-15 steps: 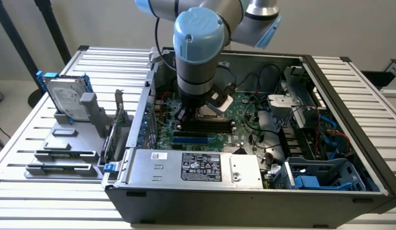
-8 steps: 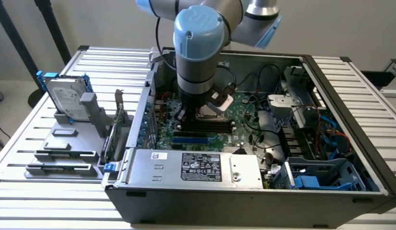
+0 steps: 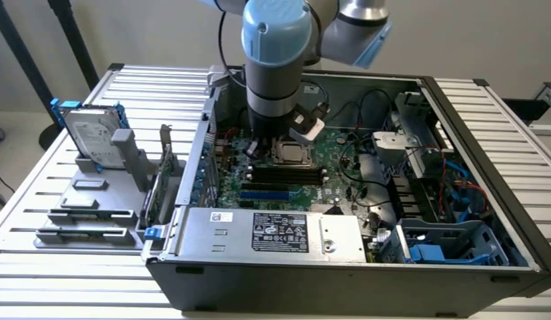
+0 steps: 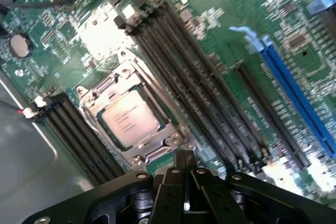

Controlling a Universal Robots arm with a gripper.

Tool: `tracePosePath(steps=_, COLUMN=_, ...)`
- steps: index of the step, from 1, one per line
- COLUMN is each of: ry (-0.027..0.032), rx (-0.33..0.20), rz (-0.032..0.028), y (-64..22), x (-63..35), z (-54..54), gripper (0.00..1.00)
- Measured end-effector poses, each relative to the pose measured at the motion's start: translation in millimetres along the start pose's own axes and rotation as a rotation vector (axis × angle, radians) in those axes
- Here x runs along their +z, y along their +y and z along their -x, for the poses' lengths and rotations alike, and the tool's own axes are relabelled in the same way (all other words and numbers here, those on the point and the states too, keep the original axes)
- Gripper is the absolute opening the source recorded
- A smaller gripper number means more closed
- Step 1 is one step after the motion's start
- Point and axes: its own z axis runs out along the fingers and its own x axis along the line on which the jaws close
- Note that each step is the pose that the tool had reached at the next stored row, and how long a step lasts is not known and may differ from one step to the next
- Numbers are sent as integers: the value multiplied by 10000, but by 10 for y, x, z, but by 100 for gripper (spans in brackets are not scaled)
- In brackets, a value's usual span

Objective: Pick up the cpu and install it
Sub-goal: 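Install the first cpu locking lever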

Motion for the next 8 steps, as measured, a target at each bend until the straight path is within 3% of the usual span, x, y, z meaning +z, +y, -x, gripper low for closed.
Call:
tracePosePath(steps=4, ry=-87, rx=-4, rz=63, y=-98, x=10, z=-121, gripper=11)
tracePosePath(steps=8, ry=-267, rx=-100, rz=162, y=-152, x=-55, z=-181, gripper=11)
